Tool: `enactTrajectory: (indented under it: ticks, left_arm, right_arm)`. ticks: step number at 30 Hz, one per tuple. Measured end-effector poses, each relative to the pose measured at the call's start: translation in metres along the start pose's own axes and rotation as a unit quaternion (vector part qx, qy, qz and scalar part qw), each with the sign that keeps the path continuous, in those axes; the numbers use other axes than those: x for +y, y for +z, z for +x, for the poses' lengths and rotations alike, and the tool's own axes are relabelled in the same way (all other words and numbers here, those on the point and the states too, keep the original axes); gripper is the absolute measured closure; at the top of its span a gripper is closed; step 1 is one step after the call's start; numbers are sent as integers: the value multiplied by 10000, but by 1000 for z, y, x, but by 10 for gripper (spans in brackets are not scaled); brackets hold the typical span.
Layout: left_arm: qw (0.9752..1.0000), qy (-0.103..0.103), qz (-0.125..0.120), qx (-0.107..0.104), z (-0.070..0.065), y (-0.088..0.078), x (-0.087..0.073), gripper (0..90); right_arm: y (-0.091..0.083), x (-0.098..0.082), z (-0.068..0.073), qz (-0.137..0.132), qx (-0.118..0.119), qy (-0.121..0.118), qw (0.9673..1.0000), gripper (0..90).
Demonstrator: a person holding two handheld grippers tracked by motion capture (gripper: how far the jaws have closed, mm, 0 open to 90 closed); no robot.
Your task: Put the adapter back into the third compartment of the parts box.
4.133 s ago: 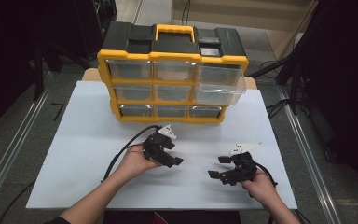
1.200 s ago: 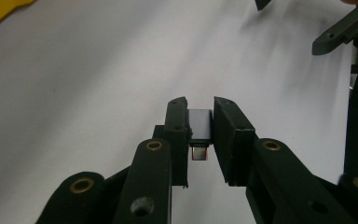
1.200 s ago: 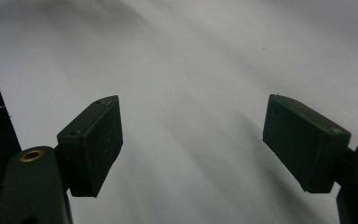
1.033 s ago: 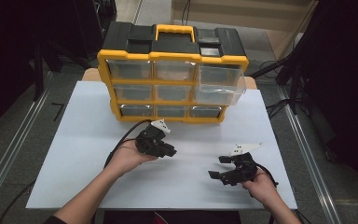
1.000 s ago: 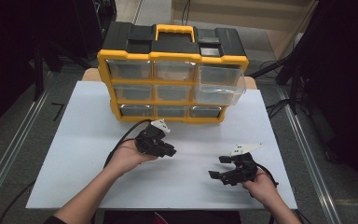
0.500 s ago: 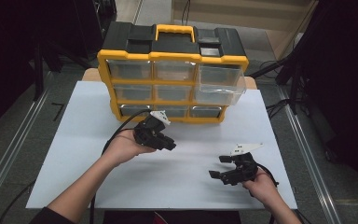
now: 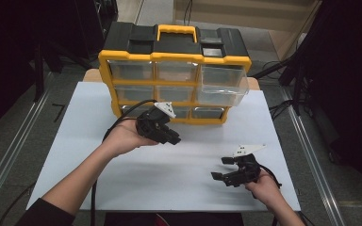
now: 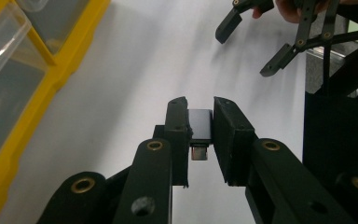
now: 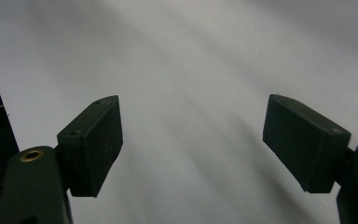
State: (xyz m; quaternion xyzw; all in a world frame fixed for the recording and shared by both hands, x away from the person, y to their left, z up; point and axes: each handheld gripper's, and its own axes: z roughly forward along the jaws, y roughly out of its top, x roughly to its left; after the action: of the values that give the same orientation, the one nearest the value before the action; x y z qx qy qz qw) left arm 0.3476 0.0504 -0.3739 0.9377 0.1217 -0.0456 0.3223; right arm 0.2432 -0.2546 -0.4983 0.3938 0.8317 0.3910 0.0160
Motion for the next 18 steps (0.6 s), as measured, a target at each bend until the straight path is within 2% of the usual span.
enactTrajectory:
  ticks: [9, 13, 18]
  left_arm:
    - [9999, 110, 3, -97, -1, -16, 18, 777]
    - [9999, 79, 15, -150, 0, -20, 24, 777]
    - [9999, 84, 70, -116, 0, -25, 31, 777]
  right_arm:
    - [0, 0, 0, 14, -5, 18, 10000, 181]
    - [0, 0, -1, 12, 3, 23, 10000, 181]
    - [0, 0, -1, 10, 3, 20, 10000, 181]
